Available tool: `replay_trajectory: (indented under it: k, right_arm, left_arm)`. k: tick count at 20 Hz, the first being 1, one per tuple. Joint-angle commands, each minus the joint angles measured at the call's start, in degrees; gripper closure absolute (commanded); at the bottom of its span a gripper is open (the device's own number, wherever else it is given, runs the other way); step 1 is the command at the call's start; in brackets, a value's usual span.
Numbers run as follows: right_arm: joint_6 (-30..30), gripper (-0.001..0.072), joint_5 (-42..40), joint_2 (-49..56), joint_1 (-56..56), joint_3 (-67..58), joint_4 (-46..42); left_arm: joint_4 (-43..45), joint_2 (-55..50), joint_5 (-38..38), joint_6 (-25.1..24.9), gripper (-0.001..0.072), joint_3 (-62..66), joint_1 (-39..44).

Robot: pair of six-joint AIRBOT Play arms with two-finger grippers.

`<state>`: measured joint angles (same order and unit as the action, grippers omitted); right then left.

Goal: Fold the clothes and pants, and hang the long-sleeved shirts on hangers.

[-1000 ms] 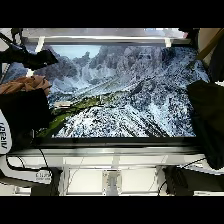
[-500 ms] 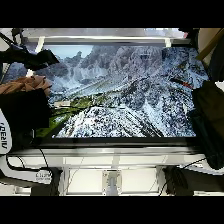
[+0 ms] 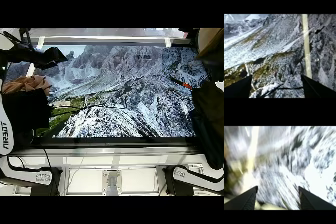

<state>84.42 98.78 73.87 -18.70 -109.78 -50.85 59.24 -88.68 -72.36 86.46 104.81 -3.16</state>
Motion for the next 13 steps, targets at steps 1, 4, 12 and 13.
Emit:
replay_trajectory:
  k: [1, 4, 12, 13]
  right_arm:
    - [-1.73, 0.0165, -1.84, 1.22, 23.15, -0.07, -23.80]
    - [-1.64, 0.0165, -2.47, 1.64, 29.38, -0.09, -29.35]
    - [-1.62, 0.0163, -2.40, 1.64, 30.23, -0.13, -27.98]
    - [-1.62, 0.0163, -2.40, 1.64, 30.23, -0.13, -27.98]
  left_arm:
    - [-1.01, -0.26, -0.24, -0.02, 0.0012, -0.02, 1.88]
    - [-1.01, -0.26, -1.42, -0.04, 0.0012, -0.02, 2.23]
    - [-1.01, -0.26, -1.42, -0.04, 0.0011, -0.02, 2.23]
    - [-1.01, -0.26, -1.42, -0.04, 0.0012, -0.02, 2.23]
